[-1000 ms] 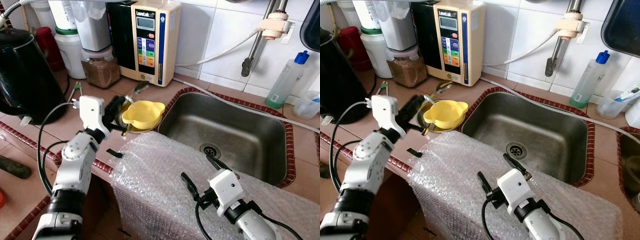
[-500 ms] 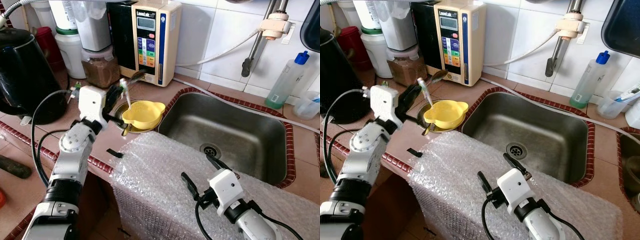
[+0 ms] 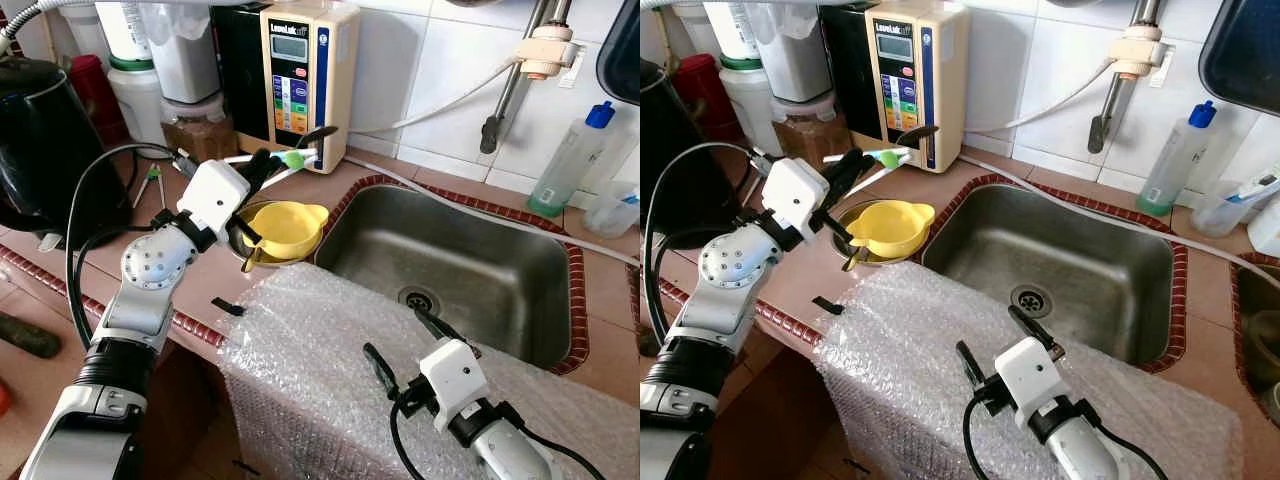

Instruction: Kitchen organization

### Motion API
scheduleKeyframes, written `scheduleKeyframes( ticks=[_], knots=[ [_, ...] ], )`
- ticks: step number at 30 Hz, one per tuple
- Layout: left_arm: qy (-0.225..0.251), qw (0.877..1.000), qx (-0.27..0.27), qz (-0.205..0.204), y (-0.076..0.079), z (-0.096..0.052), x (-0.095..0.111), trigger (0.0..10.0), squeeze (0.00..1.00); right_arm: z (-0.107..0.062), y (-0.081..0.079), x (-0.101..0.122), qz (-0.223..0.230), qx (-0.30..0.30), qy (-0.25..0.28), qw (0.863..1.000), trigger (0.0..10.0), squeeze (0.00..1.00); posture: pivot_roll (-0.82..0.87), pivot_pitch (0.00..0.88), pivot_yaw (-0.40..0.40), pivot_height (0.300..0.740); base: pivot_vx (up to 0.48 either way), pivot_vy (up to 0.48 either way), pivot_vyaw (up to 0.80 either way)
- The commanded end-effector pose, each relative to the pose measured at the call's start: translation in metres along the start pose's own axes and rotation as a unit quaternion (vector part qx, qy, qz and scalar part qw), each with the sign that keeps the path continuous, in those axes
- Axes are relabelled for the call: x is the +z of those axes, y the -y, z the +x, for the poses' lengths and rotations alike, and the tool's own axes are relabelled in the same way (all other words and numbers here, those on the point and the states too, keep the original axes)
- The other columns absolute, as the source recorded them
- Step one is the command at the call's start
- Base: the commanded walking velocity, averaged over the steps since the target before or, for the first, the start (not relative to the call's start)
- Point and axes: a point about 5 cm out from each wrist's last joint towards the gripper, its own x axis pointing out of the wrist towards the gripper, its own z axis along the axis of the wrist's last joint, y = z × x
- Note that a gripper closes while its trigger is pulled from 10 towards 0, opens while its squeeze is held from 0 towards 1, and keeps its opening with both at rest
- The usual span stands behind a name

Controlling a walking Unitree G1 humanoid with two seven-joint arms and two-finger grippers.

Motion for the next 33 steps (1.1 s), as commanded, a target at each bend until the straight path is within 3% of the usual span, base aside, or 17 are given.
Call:
scheduleKeyframes(
  ticks=[1,3,6,11,17,19,28,33],
  knots=[
    [-0.006,0.999,-0.03,0.031,0.007,-0.002,-0.003,10.0,0.0,-0.001,0.001,-0.002,-0.002,-0.002,-0.004,1.0,10.0,0.0,0.06,0.0,0.011,0.74,0.0,0.0,0.0],
    [-0.018,0.997,-0.047,0.052,0.012,-0.005,-0.009,10.0,0.0,-0.001,0.001,-0.002,-0.002,-0.002,-0.004,1.0,10.0,0.0,0.06,0.0,0.011,0.74,0.0,0.0,0.0],
    [-0.035,0.997,-0.05,0.042,0.017,-0.01,-0.019,10.0,0.0,-0.001,0.001,-0.002,-0.003,-0.002,-0.003,1.0,10.0,0.0,0.06,0.0,0.012,0.74,0.0,0.0,0.0],
    [-0.047,0.995,-0.068,0.062,0.022,-0.015,-0.026,10.0,0.0,-0.001,0.003,0.001,-0.002,-0.008,0.001,1.0,10.0,0.0,0.06,0.0,0.012,0.74,0.0,0.0,0.0],
    [-0.038,0.987,-0.088,0.131,0.022,-0.01,-0.022,10.0,0.0,-0.002,0.002,0.001,0.001,-0.008,0.001,1.0,10.0,0.0,0.06,0.0,0.012,0.74,0.0,0.0,0.0],
    [-0.039,0.986,-0.085,0.135,0.02,-0.009,-0.021,10.0,0.0,-0.002,0.001,0.001,0.001,-0.008,0.001,1.0,10.0,0.0,0.06,0.0,0.012,0.74,0.0,0.0,0.0],
    [-0.027,0.97,-0.03,0.239,0.008,-0.005,-0.015,10.0,0.0,-0.001,0.0,0.001,0.002,-0.01,0.002,1.0,10.0,0.0,0.06,0.0,0.019,0.74,0.0,0.0,0.0],
    [-0.018,0.964,-0.006,0.265,0.001,-0.003,-0.013,10.0,0.0,0.0,-0.001,0.001,0.004,-0.01,0.002,1.0,10.0,0.0,0.06,0.0,0.021,0.74,0.0,0.0,0.0]
  ],
)
